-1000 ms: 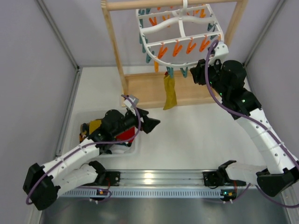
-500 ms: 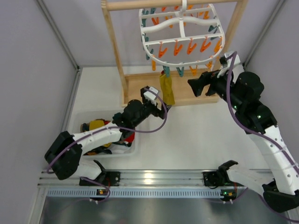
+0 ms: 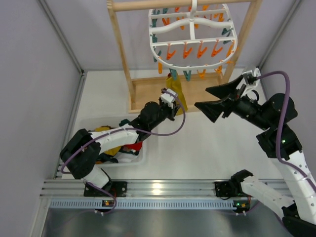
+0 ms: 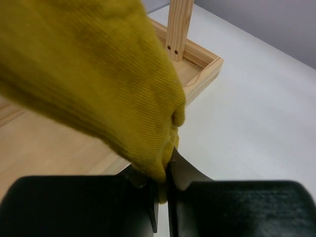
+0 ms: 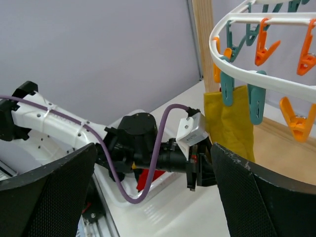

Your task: Remove the socks clipped to the hanger

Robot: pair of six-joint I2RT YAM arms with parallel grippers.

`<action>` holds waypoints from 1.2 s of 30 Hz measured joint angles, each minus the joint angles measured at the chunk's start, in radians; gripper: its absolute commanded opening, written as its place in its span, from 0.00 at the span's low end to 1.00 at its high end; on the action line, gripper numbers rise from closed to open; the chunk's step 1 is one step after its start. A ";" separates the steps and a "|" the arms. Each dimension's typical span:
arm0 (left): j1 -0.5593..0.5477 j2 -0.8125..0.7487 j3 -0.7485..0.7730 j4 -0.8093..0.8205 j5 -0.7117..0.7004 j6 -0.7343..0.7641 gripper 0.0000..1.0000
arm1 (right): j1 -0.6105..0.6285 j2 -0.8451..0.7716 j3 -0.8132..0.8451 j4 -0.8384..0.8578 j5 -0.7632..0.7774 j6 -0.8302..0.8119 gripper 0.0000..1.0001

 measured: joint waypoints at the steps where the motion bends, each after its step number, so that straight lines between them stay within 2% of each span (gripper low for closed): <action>1: -0.014 0.000 0.003 0.002 -0.026 -0.005 0.10 | 0.000 0.010 0.002 0.012 -0.008 0.015 0.93; 4: -0.082 0.000 0.006 0.007 -0.121 -0.009 0.01 | 0.015 0.074 0.044 -0.012 0.017 0.031 0.93; 9: -0.232 0.001 0.042 -0.003 -0.305 -0.002 0.00 | 0.085 0.179 0.129 -0.071 0.146 0.014 0.90; 15: -0.392 0.136 0.274 -0.030 -0.620 0.111 0.00 | 0.256 0.269 0.296 -0.220 0.455 -0.050 0.87; 18: -0.438 0.231 0.381 -0.047 -0.715 0.181 0.00 | 0.338 0.319 0.398 -0.287 0.632 -0.096 0.87; 25: -0.496 0.393 0.530 -0.100 -0.817 0.336 0.00 | 0.443 0.455 0.558 -0.459 0.980 -0.183 0.82; 30: -0.516 0.458 0.616 -0.135 -0.832 0.403 0.00 | 0.509 0.519 0.591 -0.543 1.200 -0.232 0.76; 36: -0.525 0.473 0.660 -0.169 -0.836 0.436 0.00 | 0.517 0.519 0.589 -0.583 1.376 -0.259 0.73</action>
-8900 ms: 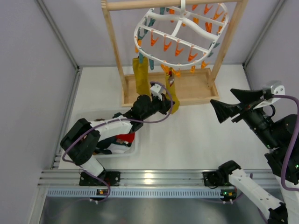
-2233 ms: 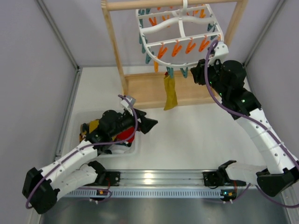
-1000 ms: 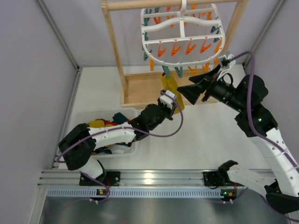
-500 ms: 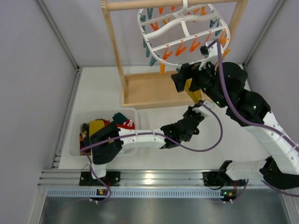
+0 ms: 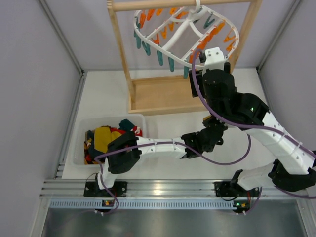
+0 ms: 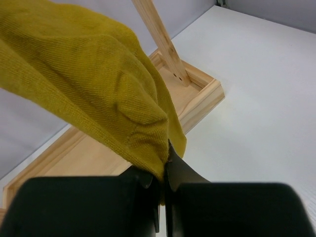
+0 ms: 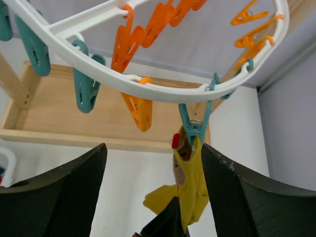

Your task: Remove the socks clipped to the hanger

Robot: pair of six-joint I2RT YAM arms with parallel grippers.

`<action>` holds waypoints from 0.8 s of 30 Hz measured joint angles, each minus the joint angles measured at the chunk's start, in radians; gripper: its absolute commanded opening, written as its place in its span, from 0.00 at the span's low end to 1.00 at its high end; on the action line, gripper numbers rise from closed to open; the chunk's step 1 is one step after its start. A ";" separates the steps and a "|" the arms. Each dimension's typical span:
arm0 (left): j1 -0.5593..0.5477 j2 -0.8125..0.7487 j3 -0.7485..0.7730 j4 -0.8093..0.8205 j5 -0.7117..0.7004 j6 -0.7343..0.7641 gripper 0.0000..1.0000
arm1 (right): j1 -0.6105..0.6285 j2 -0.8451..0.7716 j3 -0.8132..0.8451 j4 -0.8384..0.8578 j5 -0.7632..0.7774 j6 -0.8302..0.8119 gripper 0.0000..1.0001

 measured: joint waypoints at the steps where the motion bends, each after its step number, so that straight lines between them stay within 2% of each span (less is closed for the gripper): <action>1: 0.000 0.002 0.006 -0.004 0.000 0.002 0.00 | 0.000 0.000 0.000 -0.004 0.024 -0.002 0.73; 14: 0.000 0.016 0.028 -0.043 0.008 -0.004 0.00 | -0.066 0.041 0.000 0.019 0.165 -0.098 0.60; 24: -0.002 0.016 0.033 -0.054 0.019 -0.018 0.00 | -0.071 0.153 -0.029 0.099 0.182 -0.148 0.59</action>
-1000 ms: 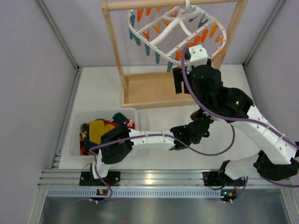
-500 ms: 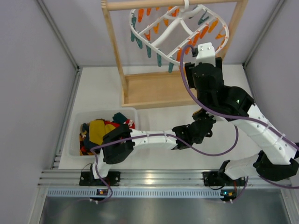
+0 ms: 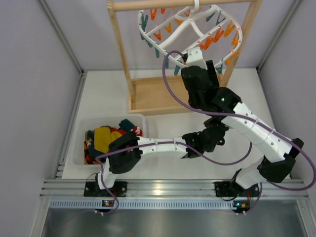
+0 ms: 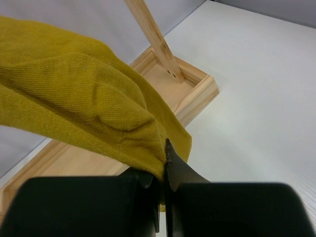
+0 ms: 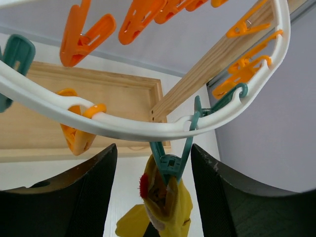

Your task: Remove the socks clipped to the hanger

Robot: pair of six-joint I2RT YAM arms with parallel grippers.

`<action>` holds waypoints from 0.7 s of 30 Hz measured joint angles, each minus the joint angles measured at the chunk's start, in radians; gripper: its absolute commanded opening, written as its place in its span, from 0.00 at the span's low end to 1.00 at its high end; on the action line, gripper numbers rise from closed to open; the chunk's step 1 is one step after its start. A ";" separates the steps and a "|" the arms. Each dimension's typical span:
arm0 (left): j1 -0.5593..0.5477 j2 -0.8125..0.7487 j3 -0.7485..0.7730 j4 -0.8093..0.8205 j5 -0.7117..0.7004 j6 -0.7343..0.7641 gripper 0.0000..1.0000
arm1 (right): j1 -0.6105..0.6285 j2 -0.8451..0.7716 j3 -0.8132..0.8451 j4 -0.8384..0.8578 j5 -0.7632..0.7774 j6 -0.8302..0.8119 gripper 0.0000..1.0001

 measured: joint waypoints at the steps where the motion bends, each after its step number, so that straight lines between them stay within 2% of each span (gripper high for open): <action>1: 0.000 0.000 0.000 -0.001 0.000 -0.001 0.00 | -0.001 0.001 -0.012 0.018 0.008 -0.009 0.59; 8: 0.000 0.000 -0.001 -0.005 0.005 -0.008 0.00 | -0.043 -0.011 -0.110 0.152 0.048 -0.071 0.55; 11: 0.000 0.000 -0.001 -0.006 0.005 -0.008 0.00 | -0.053 -0.018 -0.143 0.189 0.058 -0.094 0.48; 16: 0.000 0.000 -0.001 -0.006 0.005 -0.013 0.00 | -0.054 -0.019 -0.154 0.235 0.069 -0.124 0.43; 18: 0.000 0.000 -0.001 -0.006 0.005 -0.019 0.00 | -0.054 -0.019 -0.154 0.250 0.072 -0.134 0.39; 21: 0.000 0.000 -0.003 -0.006 0.005 -0.027 0.00 | -0.054 -0.019 -0.154 0.267 0.075 -0.151 0.22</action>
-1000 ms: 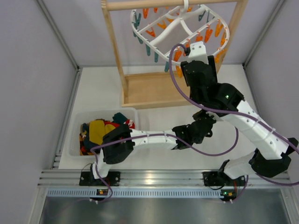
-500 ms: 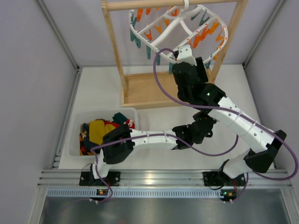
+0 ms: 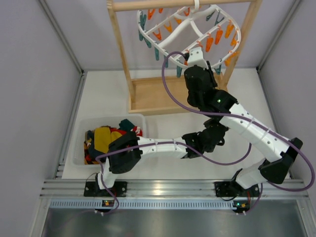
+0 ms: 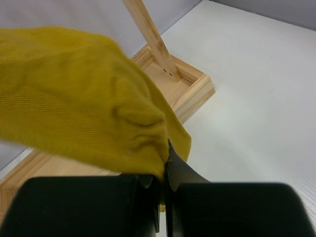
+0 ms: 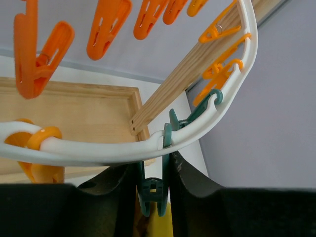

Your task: Remove the socks clipped to the hanger

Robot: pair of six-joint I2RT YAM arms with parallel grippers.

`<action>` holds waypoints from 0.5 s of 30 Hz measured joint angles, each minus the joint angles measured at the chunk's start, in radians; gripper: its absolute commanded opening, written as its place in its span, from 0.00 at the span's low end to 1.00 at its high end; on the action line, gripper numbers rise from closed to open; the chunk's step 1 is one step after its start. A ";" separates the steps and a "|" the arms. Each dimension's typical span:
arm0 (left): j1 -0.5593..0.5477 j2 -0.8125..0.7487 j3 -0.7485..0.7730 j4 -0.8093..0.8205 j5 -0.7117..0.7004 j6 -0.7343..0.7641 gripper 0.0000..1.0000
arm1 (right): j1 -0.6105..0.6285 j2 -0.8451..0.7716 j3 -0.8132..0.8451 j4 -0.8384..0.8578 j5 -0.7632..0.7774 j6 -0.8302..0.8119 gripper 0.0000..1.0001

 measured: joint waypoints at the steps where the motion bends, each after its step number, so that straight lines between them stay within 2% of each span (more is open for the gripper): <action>1: 0.000 0.000 -0.004 0.000 0.003 -0.003 0.00 | 0.000 0.000 0.000 0.003 0.000 -0.006 0.11; 3: 0.000 0.000 -0.014 -0.002 0.013 -0.011 0.00 | 0.000 -0.001 0.000 0.007 -0.003 -0.013 0.04; 9: 0.006 0.000 -0.072 -0.018 0.050 -0.085 0.00 | 0.000 -0.025 -0.021 0.026 -0.024 -0.001 0.04; 12: 0.010 -0.017 -0.127 -0.029 0.052 -0.132 0.00 | 0.000 -0.039 -0.022 0.026 -0.042 0.015 0.09; 15: 0.013 -0.084 -0.220 -0.062 0.042 -0.192 0.00 | -0.001 -0.059 -0.034 0.024 -0.077 0.045 0.25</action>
